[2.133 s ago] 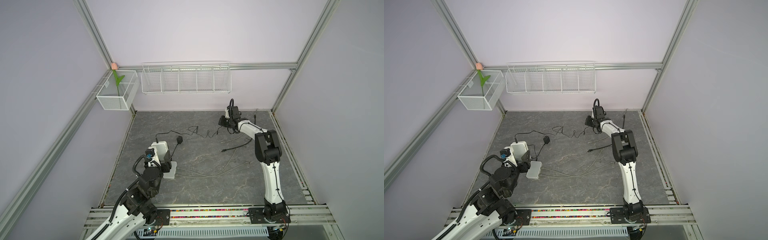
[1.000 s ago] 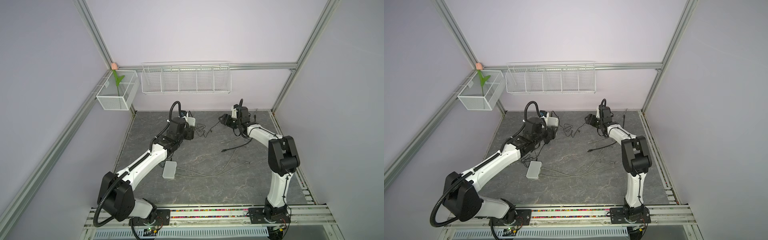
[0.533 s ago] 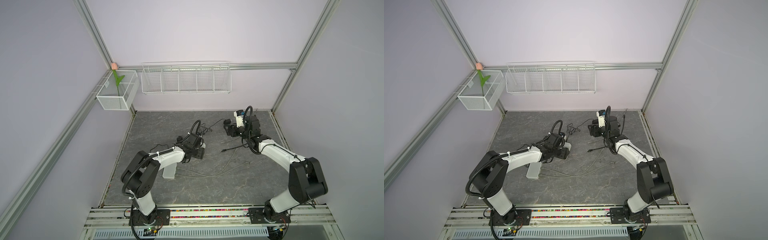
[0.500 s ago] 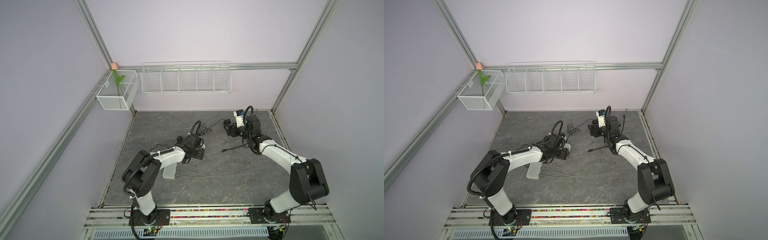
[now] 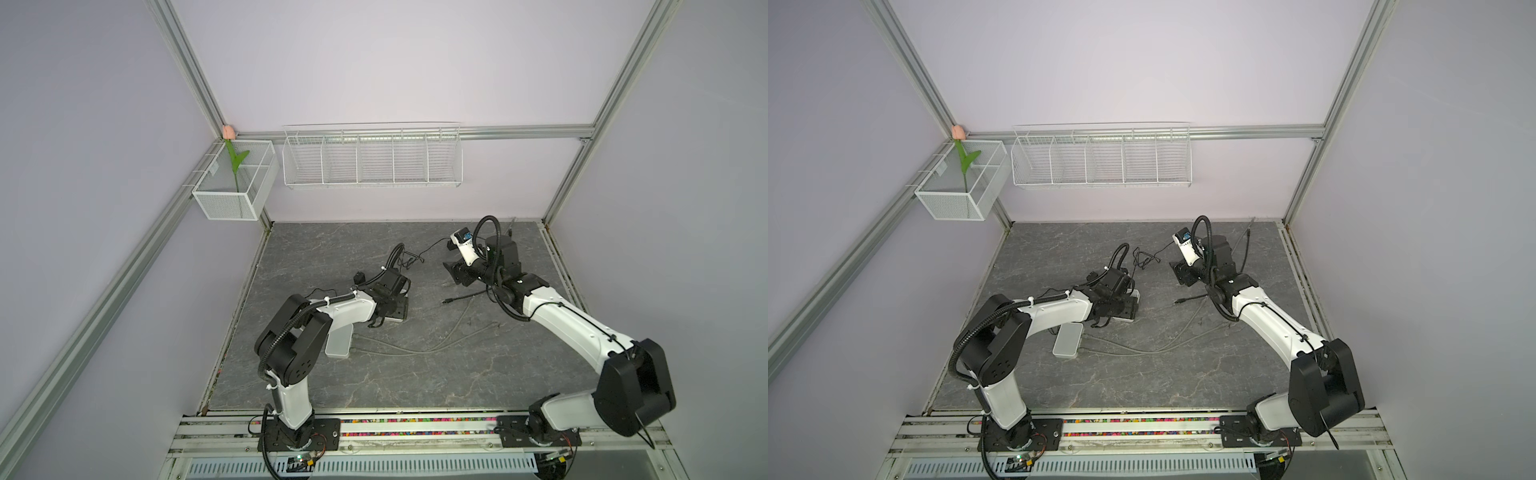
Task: Insert the plug into the switch port
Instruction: 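Lower the white router flat with the left gripper while right moves to the cables, then open the left gripper off the router while right hovers over the black ethernet plug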
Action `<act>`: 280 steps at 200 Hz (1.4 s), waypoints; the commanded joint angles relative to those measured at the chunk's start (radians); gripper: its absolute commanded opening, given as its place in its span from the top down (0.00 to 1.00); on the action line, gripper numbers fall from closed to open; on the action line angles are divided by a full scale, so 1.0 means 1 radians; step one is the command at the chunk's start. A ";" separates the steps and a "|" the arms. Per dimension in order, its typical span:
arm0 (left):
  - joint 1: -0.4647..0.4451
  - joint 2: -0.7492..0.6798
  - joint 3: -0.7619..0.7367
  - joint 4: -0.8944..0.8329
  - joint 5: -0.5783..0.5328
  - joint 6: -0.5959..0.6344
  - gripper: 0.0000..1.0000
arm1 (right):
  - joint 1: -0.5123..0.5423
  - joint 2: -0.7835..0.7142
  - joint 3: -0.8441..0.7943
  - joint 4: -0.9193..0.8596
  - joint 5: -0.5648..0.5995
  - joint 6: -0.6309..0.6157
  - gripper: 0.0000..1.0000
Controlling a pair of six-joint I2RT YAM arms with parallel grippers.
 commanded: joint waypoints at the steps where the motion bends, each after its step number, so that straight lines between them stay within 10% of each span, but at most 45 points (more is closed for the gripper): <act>1: -0.006 -0.030 -0.005 0.017 -0.042 -0.060 0.01 | 0.000 -0.051 -0.040 -0.086 0.150 0.010 0.28; 96: -0.004 -0.377 -0.161 0.124 -0.061 -0.188 0.01 | 0.020 0.027 -0.187 -0.232 0.159 0.284 0.38; 126: 0.023 -0.492 -0.338 0.432 0.115 -0.218 0.01 | 0.024 0.102 -0.161 -0.240 0.104 0.308 0.40; 280: 0.046 -0.796 -0.519 0.427 0.082 -0.257 0.04 | 0.048 0.276 -0.083 -0.327 0.087 0.449 0.52</act>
